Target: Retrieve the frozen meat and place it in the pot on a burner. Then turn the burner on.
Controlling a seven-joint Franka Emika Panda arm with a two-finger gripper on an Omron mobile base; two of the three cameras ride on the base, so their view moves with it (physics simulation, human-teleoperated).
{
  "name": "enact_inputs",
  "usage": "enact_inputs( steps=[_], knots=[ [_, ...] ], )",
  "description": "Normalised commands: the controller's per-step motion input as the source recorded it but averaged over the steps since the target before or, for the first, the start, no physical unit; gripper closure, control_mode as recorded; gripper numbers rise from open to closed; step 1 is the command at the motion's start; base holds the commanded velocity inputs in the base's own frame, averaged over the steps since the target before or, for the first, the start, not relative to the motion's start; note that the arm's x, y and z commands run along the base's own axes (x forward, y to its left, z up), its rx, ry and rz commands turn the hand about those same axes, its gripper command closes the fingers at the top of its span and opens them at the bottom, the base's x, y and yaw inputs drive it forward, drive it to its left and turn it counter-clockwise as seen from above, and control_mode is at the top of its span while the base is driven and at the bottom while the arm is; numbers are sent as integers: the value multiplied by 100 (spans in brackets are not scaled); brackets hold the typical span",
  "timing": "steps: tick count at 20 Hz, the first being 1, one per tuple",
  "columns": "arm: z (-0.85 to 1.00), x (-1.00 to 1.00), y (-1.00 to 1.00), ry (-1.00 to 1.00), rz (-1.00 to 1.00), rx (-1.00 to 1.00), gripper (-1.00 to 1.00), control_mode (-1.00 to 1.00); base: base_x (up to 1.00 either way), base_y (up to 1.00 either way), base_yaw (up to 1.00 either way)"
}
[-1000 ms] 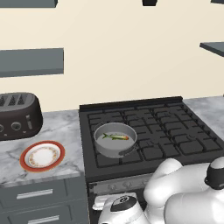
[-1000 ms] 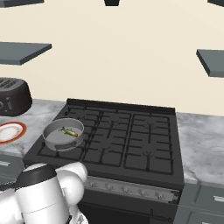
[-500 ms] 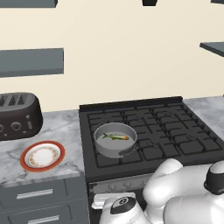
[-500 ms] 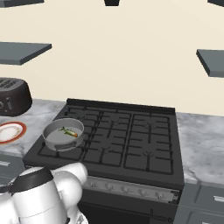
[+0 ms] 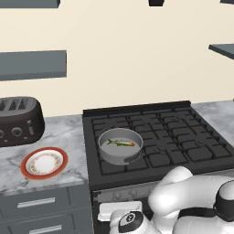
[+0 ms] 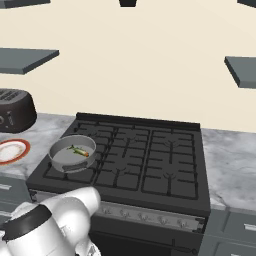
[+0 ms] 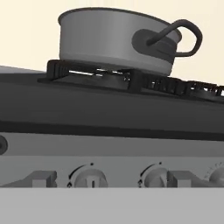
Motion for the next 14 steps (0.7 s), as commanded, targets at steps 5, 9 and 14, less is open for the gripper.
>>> enact_inputs(
  steps=[5,9,14],
  knots=[
    [-4,0,3,-11,0,14,-100,-100,0,0,0],
    [-36,0,2,-8,-1,26,-100,-100,0,0,0],
    [-45,0,0,-5,0,21,-100,-100,0,0,0]
  ],
)
